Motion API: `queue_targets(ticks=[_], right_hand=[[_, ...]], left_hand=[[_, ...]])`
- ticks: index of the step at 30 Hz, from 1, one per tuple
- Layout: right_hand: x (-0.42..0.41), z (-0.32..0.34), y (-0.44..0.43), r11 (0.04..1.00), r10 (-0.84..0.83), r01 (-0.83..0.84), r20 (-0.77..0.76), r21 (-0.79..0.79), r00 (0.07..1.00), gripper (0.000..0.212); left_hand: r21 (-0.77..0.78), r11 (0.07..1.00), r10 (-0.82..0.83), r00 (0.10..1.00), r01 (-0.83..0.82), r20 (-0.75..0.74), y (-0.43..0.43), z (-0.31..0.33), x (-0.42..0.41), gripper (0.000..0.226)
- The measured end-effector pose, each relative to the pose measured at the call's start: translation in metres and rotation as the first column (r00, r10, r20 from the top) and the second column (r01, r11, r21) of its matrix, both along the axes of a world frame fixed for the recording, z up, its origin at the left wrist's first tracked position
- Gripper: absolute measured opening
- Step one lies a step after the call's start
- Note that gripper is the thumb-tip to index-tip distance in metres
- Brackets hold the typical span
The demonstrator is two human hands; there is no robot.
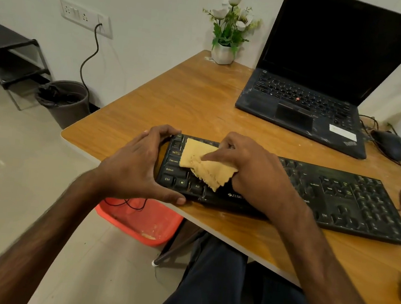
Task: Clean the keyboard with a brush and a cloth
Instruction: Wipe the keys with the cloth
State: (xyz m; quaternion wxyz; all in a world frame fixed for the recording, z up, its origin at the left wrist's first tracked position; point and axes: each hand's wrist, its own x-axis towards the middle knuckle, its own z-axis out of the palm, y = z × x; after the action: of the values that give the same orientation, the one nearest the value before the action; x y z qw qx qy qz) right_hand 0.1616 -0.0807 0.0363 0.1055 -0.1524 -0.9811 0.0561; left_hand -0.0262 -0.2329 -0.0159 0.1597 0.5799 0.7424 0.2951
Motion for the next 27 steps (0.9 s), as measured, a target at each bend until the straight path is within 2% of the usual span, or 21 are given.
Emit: queue_targets(ticks=[2,4,7,9,11,12,14,16,17,19,21,23,25,27], right_hand=[[0.007,0.004,0.013,0.997,-0.039,0.039,-0.001,-0.062,0.999,0.059],[0.012,0.01,0.031,0.988,-0.075,0.076,0.01,-0.135,0.997,0.04],[0.016,0.021,0.047,0.985,-0.152,0.156,0.052,-0.079,0.987,0.032],[0.017,0.027,0.05,0.975,-0.203,0.192,-0.098,-0.11,0.974,0.037],[0.014,0.028,0.041,0.971,-0.167,0.124,-0.21,-0.205,0.963,0.044],[0.012,0.025,0.034,0.976,-0.128,0.088,-0.196,-0.197,0.972,0.048],[0.006,0.014,0.024,0.994,-0.047,0.043,-0.031,-0.101,0.998,0.058],[0.008,0.01,0.019,0.993,-0.044,0.059,0.137,-0.102,0.99,0.064],[0.01,0.013,0.023,0.989,-0.064,0.083,0.159,-0.122,0.985,0.06],[0.014,0.02,0.036,0.978,-0.16,0.172,0.101,-0.121,0.982,0.04],[0.011,0.025,0.047,0.935,-0.345,0.342,-0.017,-0.09,0.939,0.027],[-0.004,0.024,0.039,0.882,-0.468,0.467,0.001,-0.061,0.884,0.019],[-0.022,0.018,0.015,0.867,-0.492,0.494,0.045,-0.07,0.869,0.017],[-0.04,0.014,-0.007,0.884,-0.462,0.461,0.014,-0.078,0.887,0.022]], left_hand=[[0.007,1.0,-0.002,1.0,0.003,-0.005,0.0,-0.001,-0.001,0.131],[0.004,1.0,-0.01,1.0,0.01,-0.008,0.0,-0.002,-0.002,0.133],[0.007,1.0,-0.009,1.0,0.009,-0.018,0.0,-0.003,-0.002,0.133],[0.011,1.0,-0.006,1.0,0.007,-0.023,0.0,-0.004,-0.002,0.131],[0.014,1.0,-0.006,1.0,0.006,-0.023,0.0,-0.004,-0.002,0.13],[0.017,1.0,-0.007,1.0,0.007,-0.022,0.0,-0.005,-0.002,0.129],[0.026,1.0,-0.008,1.0,0.009,-0.02,0.0,-0.005,-0.003,0.128],[0.038,0.999,-0.018,1.0,0.019,-0.018,0.0,-0.005,-0.003,0.126],[0.045,0.999,-0.024,1.0,0.025,-0.013,0.0,-0.006,-0.003,0.125],[0.06,0.998,-0.031,0.999,0.03,0.013,0.001,-0.006,-0.003,0.126],[0.067,0.997,-0.046,0.998,0.043,0.045,0.002,-0.006,-0.004,0.127],[0.064,0.995,-0.083,0.991,0.077,0.101,0.002,-0.004,-0.005,0.126],[0.06,0.993,-0.107,0.98,0.098,0.165,0.001,-0.003,-0.006,0.128],[0.062,0.994,-0.095,0.976,0.085,0.194,0.0,-0.003,-0.006,0.131]])
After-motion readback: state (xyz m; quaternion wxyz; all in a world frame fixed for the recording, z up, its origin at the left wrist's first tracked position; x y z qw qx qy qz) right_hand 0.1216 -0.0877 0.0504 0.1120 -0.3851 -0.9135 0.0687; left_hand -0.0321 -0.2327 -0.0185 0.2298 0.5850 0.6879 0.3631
